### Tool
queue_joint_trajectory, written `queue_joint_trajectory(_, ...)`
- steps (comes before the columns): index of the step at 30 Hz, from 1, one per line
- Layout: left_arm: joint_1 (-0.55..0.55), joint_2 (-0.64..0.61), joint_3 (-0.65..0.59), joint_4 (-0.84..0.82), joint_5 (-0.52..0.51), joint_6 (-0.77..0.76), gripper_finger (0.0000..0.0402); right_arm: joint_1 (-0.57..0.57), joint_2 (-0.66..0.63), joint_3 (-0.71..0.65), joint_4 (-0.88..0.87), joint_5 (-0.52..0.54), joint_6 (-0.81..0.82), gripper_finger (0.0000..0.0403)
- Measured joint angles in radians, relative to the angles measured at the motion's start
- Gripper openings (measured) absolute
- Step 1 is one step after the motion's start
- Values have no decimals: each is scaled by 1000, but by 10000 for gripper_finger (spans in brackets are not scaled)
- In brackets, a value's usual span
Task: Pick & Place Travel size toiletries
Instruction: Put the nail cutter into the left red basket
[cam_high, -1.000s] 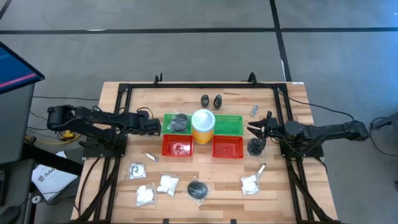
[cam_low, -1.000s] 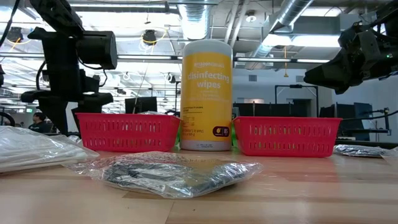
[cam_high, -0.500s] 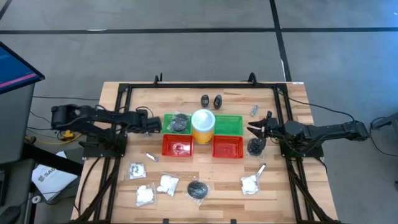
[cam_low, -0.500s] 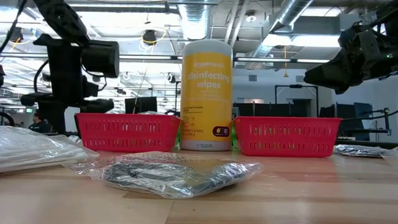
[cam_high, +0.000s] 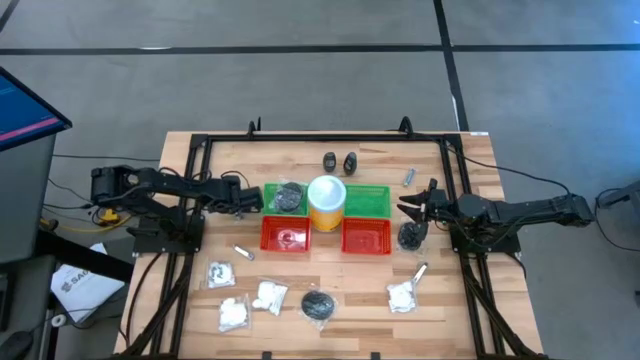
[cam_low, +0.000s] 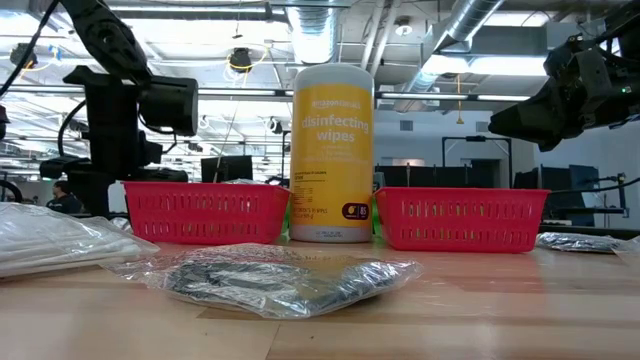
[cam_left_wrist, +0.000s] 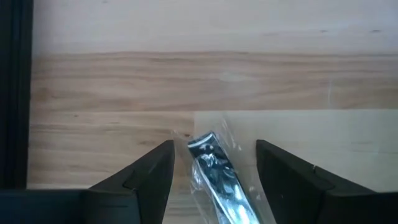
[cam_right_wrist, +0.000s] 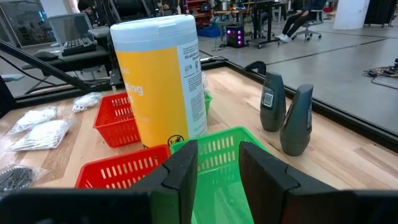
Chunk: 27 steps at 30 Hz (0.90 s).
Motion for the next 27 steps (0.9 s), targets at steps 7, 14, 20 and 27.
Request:
queue_joint_trajectory(7,0,2,1,-3,4,4,184,0,0,0,0,0,0,109)
queue_joint_trajectory(14,0,3,0,-7,12,54,75,0,0,0,0,0,0,109)
queue_joint_trajectory(20,-1,0,0,-9,14,104,45,0,0,0,0,0,0,109)
queue_joint_trajectory(27,-46,-74,-2,-11,60,129,47,0,0,0,0,0,0,109)
